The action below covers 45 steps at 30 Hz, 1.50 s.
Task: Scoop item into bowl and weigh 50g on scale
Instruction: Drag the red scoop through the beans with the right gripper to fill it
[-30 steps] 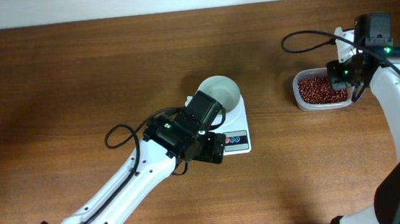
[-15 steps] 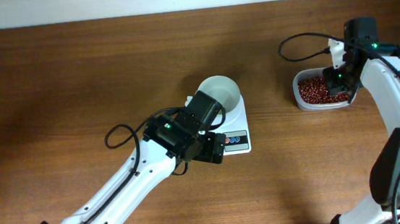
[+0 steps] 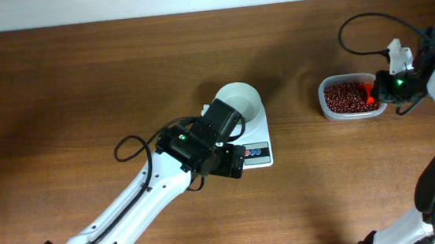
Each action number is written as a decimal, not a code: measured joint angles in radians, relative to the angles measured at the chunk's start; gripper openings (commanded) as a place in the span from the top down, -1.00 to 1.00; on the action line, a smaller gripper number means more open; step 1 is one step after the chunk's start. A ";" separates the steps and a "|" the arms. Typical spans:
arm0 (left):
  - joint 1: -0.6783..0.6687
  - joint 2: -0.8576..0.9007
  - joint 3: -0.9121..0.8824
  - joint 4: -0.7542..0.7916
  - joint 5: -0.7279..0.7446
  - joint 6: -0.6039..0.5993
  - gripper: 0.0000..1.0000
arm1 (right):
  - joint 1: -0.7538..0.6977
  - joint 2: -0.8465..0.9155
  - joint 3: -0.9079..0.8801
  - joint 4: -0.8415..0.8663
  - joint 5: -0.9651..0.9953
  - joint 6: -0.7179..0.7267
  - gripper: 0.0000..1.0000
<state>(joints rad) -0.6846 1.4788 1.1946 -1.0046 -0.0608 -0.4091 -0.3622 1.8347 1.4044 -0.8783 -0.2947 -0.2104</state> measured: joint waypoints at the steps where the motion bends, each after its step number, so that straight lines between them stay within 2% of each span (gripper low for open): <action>1: 0.000 0.000 0.000 0.000 0.000 0.000 -0.98 | -0.006 0.001 0.000 0.000 -0.012 0.001 0.92; 20: 0.000 0.000 0.000 0.000 0.000 0.000 -0.98 | -0.028 0.072 0.008 -0.004 -0.207 0.002 0.92; 28: 0.000 0.000 0.000 0.000 0.000 0.000 -0.98 | -0.103 0.105 0.007 -0.005 -0.344 0.002 0.92; 45: 0.000 0.000 0.000 0.000 0.000 0.000 -0.98 | -0.136 0.129 0.004 -0.022 -0.457 0.002 0.92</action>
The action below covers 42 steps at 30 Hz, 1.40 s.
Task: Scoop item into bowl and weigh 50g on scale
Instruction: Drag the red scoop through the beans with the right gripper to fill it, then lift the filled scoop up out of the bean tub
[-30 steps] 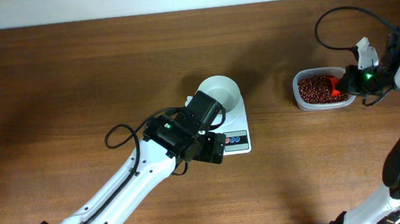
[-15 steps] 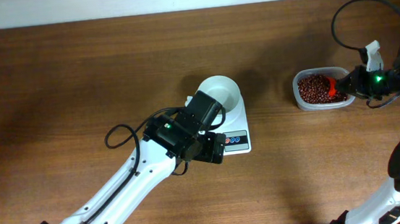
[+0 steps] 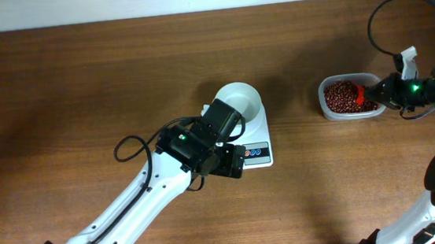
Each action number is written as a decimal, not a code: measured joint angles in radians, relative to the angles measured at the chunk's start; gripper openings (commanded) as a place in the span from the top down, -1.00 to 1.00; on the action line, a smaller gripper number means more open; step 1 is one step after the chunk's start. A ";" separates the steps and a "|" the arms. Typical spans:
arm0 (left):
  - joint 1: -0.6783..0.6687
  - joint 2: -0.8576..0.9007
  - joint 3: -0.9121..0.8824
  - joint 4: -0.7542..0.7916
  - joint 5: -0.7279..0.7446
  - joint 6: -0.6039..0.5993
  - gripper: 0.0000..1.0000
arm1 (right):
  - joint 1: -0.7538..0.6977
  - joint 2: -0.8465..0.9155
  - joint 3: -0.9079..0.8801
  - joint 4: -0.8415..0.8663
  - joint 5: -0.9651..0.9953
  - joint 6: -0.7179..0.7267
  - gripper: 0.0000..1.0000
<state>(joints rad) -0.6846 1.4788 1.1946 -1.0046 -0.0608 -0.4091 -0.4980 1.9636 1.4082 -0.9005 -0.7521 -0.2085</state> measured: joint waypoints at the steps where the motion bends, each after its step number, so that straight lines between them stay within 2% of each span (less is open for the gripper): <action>1: 0.000 0.000 0.000 0.000 0.000 0.000 -0.98 | 0.000 0.000 0.000 -0.001 -0.002 0.000 0.92; 13: 0.000 0.000 0.000 0.000 0.000 0.000 -0.98 | -0.002 0.001 0.000 -0.004 -0.010 0.000 0.92; 21: 0.000 0.000 0.000 0.000 0.000 0.000 -0.98 | -0.075 0.005 -0.002 -0.004 -0.145 0.000 0.92; 33: 0.000 0.000 0.000 0.000 0.000 0.000 -0.98 | -0.148 0.006 -0.002 -0.022 -0.197 0.001 0.92; 42: 0.000 0.000 0.000 0.000 0.000 0.000 -0.98 | -0.150 0.006 -0.002 -0.039 -0.246 0.003 0.92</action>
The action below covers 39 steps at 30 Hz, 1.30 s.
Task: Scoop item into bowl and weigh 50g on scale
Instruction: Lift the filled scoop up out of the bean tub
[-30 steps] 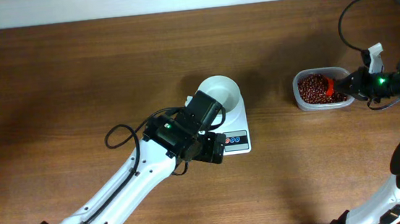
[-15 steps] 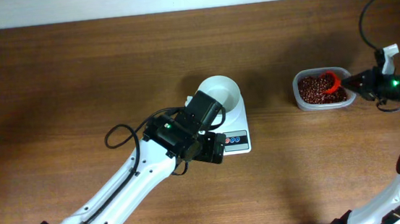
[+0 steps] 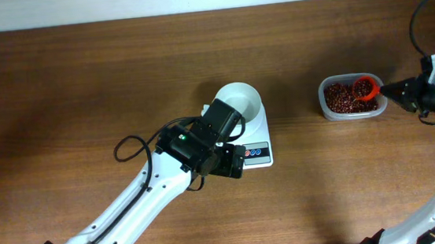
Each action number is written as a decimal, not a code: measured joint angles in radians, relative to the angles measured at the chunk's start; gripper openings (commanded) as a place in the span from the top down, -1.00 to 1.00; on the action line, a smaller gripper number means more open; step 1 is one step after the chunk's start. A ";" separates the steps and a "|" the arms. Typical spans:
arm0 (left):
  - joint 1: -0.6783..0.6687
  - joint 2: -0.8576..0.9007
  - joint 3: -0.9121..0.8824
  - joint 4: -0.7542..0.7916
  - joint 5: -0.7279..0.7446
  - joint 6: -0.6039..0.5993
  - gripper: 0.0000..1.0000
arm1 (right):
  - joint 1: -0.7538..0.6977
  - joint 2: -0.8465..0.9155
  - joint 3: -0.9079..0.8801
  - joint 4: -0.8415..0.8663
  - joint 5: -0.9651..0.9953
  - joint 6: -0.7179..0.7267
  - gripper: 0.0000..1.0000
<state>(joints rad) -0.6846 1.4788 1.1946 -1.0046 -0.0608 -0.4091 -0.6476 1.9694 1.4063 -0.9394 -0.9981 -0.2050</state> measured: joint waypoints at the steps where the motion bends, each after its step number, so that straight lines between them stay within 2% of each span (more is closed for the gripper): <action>1: 0.000 0.000 0.000 0.000 0.000 0.000 -0.98 | 0.000 0.000 0.000 -0.001 -0.013 0.000 0.92; 11: 0.000 0.000 0.000 0.000 0.000 0.000 -0.98 | -0.068 0.000 0.000 -0.045 -0.107 0.000 0.92; 39: 0.000 0.000 0.000 0.000 0.000 0.000 -0.98 | -0.068 0.000 0.000 -0.124 -0.436 0.000 0.92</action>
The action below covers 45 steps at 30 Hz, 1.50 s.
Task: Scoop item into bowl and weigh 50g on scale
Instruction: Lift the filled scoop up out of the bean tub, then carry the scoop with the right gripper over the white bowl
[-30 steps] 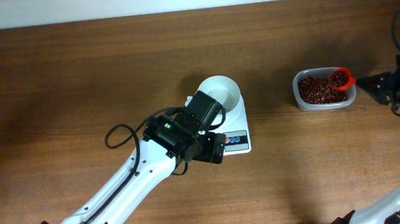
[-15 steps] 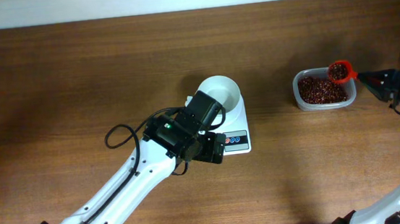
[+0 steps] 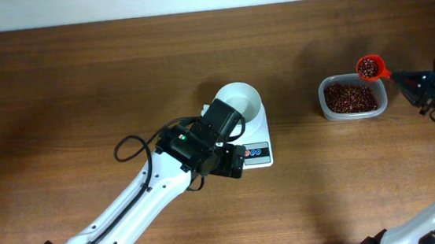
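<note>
A white bowl [image 3: 243, 99] stands on the white scale [image 3: 258, 151] at the table's middle. My left gripper [image 3: 228, 113] rests at the bowl's near-left rim, and the wrist hides its fingers. A clear container of red beans [image 3: 349, 98] stands to the right. My right gripper [image 3: 408, 80] is shut on the handle of a red scoop [image 3: 370, 67]. The scoop is filled with beans and held over the container's far right corner.
The scale's display [image 3: 255, 149] shows beside my left wrist. A black cable [image 3: 131, 148] loops off the left arm. The right arm reaches in from the table's right edge. A pale wall runs along the far side.
The scoop was down inside the container at its right side. Now it is raised over the far right corner with beans in it. My right gripper has drawn back to the right. The left arm is unchanged.
The scoop was first dipped at the container's right edge, with my right gripper close over it. Then it lay among the beans. After that its cup faced up in the container, and now it is held above the rim, loaded. The left arm stayed at the bowl.
</note>
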Each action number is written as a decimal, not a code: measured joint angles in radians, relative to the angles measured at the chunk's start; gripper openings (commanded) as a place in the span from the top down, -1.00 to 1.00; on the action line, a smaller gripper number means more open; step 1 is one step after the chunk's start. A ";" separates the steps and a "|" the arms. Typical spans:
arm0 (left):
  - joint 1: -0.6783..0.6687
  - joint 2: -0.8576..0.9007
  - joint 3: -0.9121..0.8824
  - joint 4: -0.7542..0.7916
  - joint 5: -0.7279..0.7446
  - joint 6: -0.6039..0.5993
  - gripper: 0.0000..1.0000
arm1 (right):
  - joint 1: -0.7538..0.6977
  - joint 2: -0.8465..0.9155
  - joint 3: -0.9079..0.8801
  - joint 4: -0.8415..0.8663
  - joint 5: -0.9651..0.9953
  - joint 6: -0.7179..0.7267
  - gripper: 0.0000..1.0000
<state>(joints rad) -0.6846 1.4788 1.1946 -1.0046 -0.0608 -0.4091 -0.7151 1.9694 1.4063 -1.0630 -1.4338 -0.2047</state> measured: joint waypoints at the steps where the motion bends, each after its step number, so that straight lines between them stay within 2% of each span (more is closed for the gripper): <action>1: 0.000 0.000 0.000 0.000 0.000 0.000 -0.98 | 0.000 0.000 0.000 0.000 -0.004 0.001 0.92; 19: 0.000 0.000 0.000 0.000 0.000 0.000 -0.98 | 0.018 0.000 0.000 -0.048 -0.053 0.014 0.92; 45: 0.000 0.000 0.000 0.000 0.000 0.000 -0.98 | 0.516 0.000 0.000 -0.040 -0.015 0.015 0.92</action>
<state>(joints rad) -0.6846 1.4788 1.1946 -1.0046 -0.0608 -0.4091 -0.1989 1.9694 1.4059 -1.1027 -1.4490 -0.1898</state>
